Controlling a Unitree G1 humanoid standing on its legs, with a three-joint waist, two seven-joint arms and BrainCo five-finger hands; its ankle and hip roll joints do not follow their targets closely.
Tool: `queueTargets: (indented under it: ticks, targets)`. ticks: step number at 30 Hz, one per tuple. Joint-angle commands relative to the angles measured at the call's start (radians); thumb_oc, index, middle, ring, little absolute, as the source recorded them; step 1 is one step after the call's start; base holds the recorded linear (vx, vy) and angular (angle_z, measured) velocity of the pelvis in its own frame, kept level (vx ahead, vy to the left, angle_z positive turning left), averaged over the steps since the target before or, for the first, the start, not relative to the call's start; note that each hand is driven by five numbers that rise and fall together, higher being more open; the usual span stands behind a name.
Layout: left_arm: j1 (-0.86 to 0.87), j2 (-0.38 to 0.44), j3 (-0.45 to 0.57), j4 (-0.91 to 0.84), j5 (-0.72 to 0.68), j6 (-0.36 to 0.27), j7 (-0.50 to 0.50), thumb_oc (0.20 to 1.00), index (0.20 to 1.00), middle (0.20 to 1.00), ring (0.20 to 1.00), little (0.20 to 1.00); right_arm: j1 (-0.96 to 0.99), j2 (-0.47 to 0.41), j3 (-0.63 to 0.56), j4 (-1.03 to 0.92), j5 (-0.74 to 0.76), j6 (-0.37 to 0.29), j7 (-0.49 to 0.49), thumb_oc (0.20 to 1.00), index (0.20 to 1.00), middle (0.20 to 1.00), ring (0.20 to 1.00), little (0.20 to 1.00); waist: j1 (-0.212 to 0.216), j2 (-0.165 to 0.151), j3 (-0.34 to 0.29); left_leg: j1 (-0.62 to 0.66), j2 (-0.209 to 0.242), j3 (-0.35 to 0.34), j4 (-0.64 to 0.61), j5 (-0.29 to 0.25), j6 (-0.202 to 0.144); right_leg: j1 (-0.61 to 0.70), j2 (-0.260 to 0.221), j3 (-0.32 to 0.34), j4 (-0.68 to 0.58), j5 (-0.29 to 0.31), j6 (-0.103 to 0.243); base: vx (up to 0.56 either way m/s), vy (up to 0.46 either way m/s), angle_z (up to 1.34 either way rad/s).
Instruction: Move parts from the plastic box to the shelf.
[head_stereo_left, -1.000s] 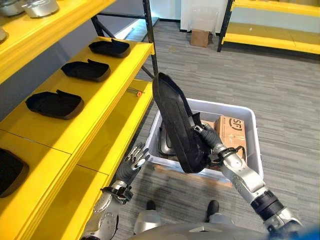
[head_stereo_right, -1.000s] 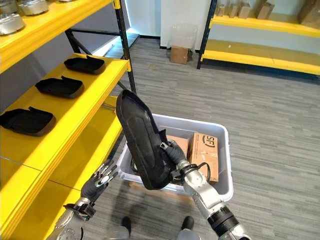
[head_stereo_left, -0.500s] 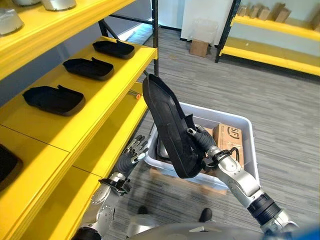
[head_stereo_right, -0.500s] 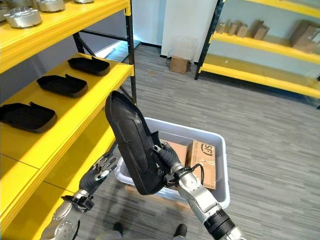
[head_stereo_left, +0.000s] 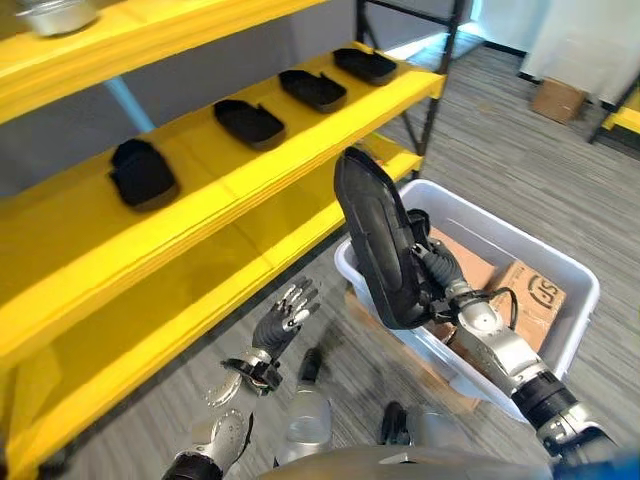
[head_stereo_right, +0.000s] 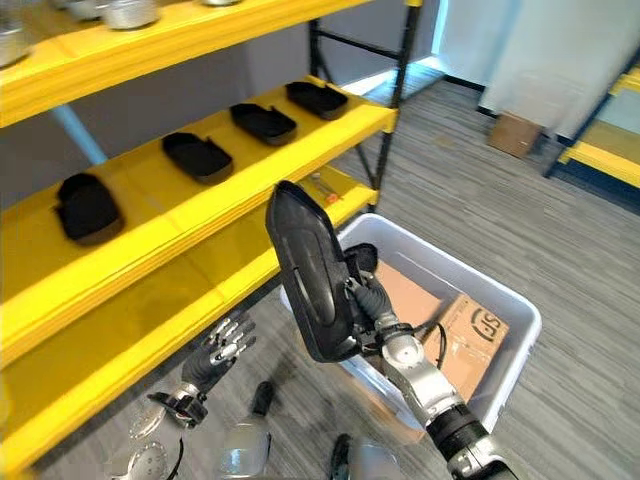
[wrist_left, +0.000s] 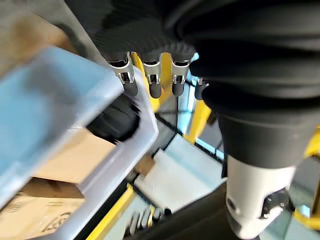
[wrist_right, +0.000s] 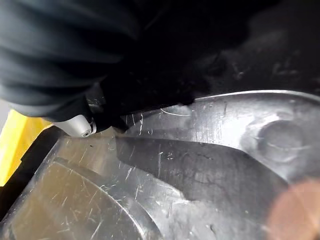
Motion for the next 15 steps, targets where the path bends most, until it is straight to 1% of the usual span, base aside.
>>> queueTargets:
  ticks: [1, 2, 3, 6, 7, 8, 9, 10, 12, 13, 15]
  targets:
    - [-0.046, -0.024, 0.009, -0.083, 0.007, -0.053, -0.032, 1.000, 1.000, 1.000, 1.000, 1.000, -0.042, -0.006, -0.062, -0.107, -0.025, -0.059, 0.032, 0.200, 0.200, 0.200, 0.200, 0.200, -0.090, -0.009, -0.055, 0.108, 0.016, 0.104, -0.048, 0.058, -0.050, 0.249, 0.014, -0.037, -0.308, 0.122, 0.148, -0.25, 0.146, 1.08]
    - [-0.052, -0.026, 0.005, -0.078, 0.007, -0.054, -0.037, 1.000, 1.000, 1.000, 1.000, 1.000, -0.036, -0.011, -0.064, -0.104, -0.030, -0.057, 0.026, 0.200, 0.200, 0.200, 0.200, 0.200, -0.102, -0.013, -0.064, 0.132, 0.033, 0.135, -0.031, 0.049, -0.050, 0.244, 0.003, -0.056, -0.311, 0.125, 0.148, -0.28, 0.239, 1.39]
    - [-0.058, -0.031, -0.003, -0.072, 0.012, -0.049, -0.041, 1.000, 1.000, 1.000, 1.000, 1.000, -0.025, -0.019, -0.075, -0.087, -0.035, -0.063, 0.029, 0.200, 0.200, 0.200, 0.200, 0.200, -0.121, -0.018, -0.081, 0.185, 0.064, 0.163, 0.004, 0.024, -0.065, 0.244, -0.015, -0.081, -0.306, 0.113, 0.151, -0.15, 0.204, 1.11]
    - [-0.065, -0.034, -0.010, -0.068, 0.005, -0.050, -0.048, 1.000, 1.000, 1.000, 1.000, 1.000, -0.022, -0.027, -0.083, -0.068, -0.042, -0.070, 0.032, 0.200, 0.200, 0.200, 0.200, 0.200, -0.137, -0.014, -0.097, 0.226, 0.108, 0.190, 0.031, 0.039, -0.079, 0.232, -0.028, -0.111, -0.292, 0.103, 0.145, -0.11, 0.213, 0.90]
    - [-0.067, -0.040, -0.012, -0.064, 0.005, -0.048, -0.053, 1.000, 1.000, 1.000, 1.000, 1.000, -0.017, -0.029, -0.089, -0.065, -0.042, -0.071, 0.034, 0.200, 0.200, 0.200, 0.200, 0.200, -0.147, -0.008, -0.104, 0.253, 0.137, 0.213, 0.035, 0.055, -0.093, 0.225, -0.036, -0.129, -0.279, 0.095, 0.140, -0.11, 0.261, 0.73]
    - [-0.067, -0.041, -0.013, -0.061, 0.005, -0.053, -0.048, 1.000, 1.000, 1.000, 1.000, 1.000, -0.015, -0.030, -0.092, -0.066, -0.039, -0.071, 0.039, 0.200, 0.200, 0.200, 0.200, 0.200, -0.152, -0.004, -0.106, 0.264, 0.145, 0.223, 0.032, 0.061, -0.097, 0.222, -0.040, -0.136, -0.275, 0.093, 0.139, -0.14, 0.408, 0.75]
    - [-0.068, -0.043, -0.017, -0.060, 0.017, -0.058, -0.039, 1.000, 1.000, 1.000, 1.000, 1.000, -0.012, -0.030, -0.096, -0.063, -0.034, -0.074, 0.045, 0.200, 0.200, 0.200, 0.200, 0.200, -0.158, 0.009, -0.110, 0.297, 0.149, 0.243, 0.002, 0.062, -0.104, 0.220, -0.047, -0.153, -0.266, 0.087, 0.140, -0.11, 0.402, 0.76]
    - [-0.065, -0.043, -0.020, -0.067, 0.031, -0.057, -0.031, 1.000, 1.000, 1.000, 1.000, 1.000, -0.011, -0.027, -0.099, -0.062, -0.034, -0.074, 0.044, 0.200, 0.200, 0.200, 0.200, 0.200, -0.157, 0.019, -0.108, 0.297, 0.147, 0.244, -0.021, 0.074, -0.108, 0.225, -0.049, -0.155, -0.264, 0.083, 0.140, -0.11, 0.466, 0.65]
    - [-0.063, -0.039, -0.027, -0.074, 0.047, -0.055, -0.008, 1.000, 1.000, 1.000, 1.000, 1.000, -0.007, -0.026, -0.103, -0.060, -0.037, -0.074, 0.039, 0.200, 0.200, 0.200, 0.200, 0.200, -0.158, 0.031, -0.102, 0.296, 0.140, 0.253, -0.038, 0.067, -0.104, 0.230, -0.055, -0.155, -0.257, 0.079, 0.142, -0.09, 0.445, 0.90]
    - [-0.063, -0.034, -0.033, -0.075, 0.077, -0.058, 0.005, 1.000, 1.000, 1.000, 1.000, 1.000, -0.007, -0.025, -0.108, -0.059, -0.027, -0.070, 0.029, 0.200, 0.200, 0.200, 0.200, 0.200, -0.158, 0.039, -0.098, 0.306, 0.122, 0.269, -0.063, 0.049, -0.097, 0.234, -0.067, -0.161, -0.262, 0.090, 0.154, -0.11, 0.522, 1.29]
    - [-0.058, -0.027, -0.034, -0.080, 0.080, -0.064, 0.023, 1.000, 1.000, 1.000, 1.000, 1.000, -0.009, -0.025, -0.117, -0.056, -0.034, -0.075, 0.032, 0.200, 0.200, 0.200, 0.200, 0.200, -0.154, 0.044, -0.094, 0.315, 0.095, 0.276, -0.086, 0.024, -0.086, 0.242, -0.086, -0.170, -0.278, 0.116, 0.175, -0.09, 0.530, 0.92]
